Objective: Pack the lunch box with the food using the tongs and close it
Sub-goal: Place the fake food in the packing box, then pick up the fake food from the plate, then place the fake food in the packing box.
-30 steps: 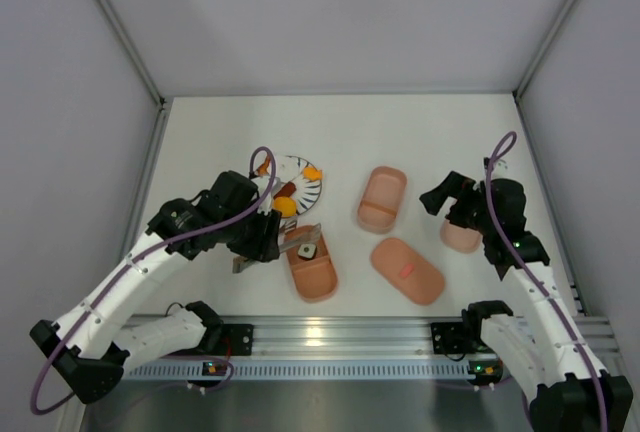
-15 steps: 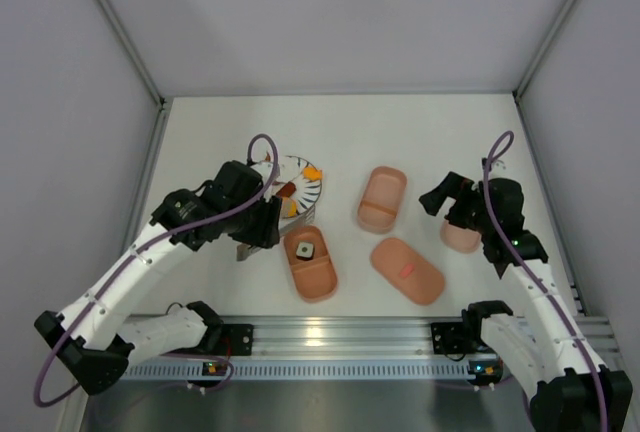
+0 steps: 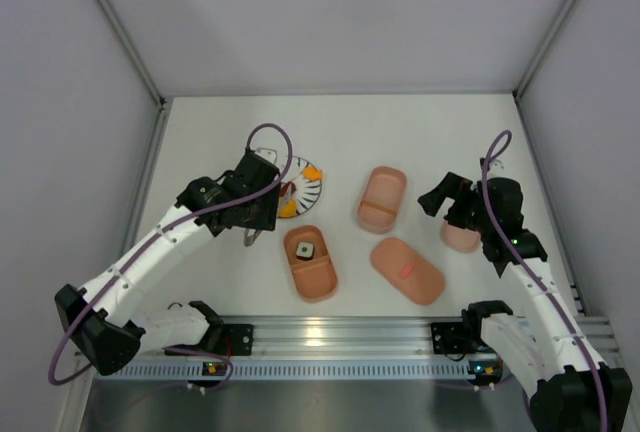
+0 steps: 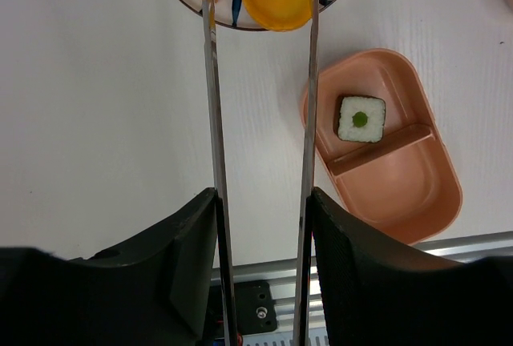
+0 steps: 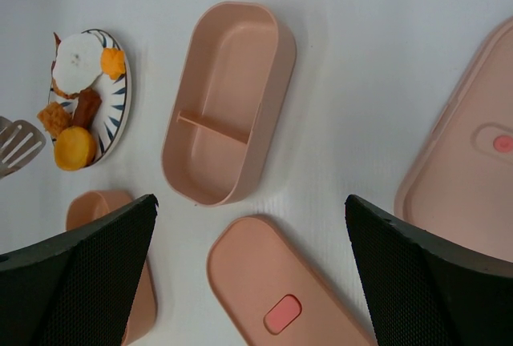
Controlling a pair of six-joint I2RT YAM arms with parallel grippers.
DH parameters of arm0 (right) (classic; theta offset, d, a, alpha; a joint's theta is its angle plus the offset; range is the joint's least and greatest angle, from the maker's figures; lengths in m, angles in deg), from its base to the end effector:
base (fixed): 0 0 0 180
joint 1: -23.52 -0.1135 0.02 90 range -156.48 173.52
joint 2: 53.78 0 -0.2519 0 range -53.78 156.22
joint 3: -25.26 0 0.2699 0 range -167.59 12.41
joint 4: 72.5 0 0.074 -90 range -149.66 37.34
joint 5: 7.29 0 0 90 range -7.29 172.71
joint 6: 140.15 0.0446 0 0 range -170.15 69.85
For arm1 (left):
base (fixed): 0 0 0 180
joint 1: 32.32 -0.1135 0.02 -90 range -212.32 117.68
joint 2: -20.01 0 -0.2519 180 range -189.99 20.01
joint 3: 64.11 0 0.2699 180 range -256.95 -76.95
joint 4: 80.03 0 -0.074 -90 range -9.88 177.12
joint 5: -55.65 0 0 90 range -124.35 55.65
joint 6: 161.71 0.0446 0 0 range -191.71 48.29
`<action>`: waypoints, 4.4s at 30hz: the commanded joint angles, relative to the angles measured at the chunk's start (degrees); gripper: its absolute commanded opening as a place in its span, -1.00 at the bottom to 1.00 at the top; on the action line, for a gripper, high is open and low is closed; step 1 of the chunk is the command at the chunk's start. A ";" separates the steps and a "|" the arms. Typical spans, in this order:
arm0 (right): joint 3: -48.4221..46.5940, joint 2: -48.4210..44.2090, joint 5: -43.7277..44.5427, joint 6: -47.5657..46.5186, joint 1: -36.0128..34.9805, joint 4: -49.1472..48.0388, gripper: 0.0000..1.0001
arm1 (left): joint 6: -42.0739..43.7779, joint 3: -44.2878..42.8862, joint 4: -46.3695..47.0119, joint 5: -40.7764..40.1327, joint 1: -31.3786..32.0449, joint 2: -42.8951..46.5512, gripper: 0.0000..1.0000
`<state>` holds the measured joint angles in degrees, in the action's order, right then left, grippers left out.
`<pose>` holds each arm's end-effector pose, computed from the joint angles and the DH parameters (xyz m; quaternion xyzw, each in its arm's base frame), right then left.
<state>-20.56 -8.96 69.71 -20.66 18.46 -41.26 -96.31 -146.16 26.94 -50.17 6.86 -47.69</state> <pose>0.2109 0.0287 0.2366 0.1272 0.8539 0.2407 0.4435 0.1989 -0.1464 0.3136 0.0842 0.9507 -0.0287 0.2970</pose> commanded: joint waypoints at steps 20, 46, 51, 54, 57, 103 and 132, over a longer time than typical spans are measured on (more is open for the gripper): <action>-0.43 0.18 -0.80 -1.46 0.93 -3.89 0.99 | -2.21 7.25 7.36 0.26 0.11 -0.59 0.00; -1.04 -0.61 -0.45 -1.81 0.93 -2.31 0.99 | -1.94 7.78 6.14 0.96 0.02 0.73 -0.61; -1.39 -0.78 -0.45 -1.72 0.93 -2.05 0.99 | -1.59 5.84 4.99 0.96 0.02 1.87 -0.73; -1.57 -0.70 -0.28 -1.72 0.93 -1.96 0.99 | -1.42 4.35 4.72 1.57 0.02 2.66 -0.76; -1.48 -0.70 -0.02 -1.90 1.02 -1.78 0.99 | -1.24 2.68 4.72 2.19 0.02 3.54 -0.80; -1.13 2.12 0.07 -1.37 0.93 -3.28 0.99 | 2.10 9.53 -9.86 34.54 0.46 20.68 -0.90; -0.60 2.91 0.07 -0.93 0.93 -4.07 0.99 | 2.19 12.52 -11.18 34.80 2.04 20.68 -0.25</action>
<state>-20.56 -6.30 69.76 -21.57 18.46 -41.26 -94.06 -132.98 16.36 -15.98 8.67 -27.06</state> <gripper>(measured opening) 0.993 0.362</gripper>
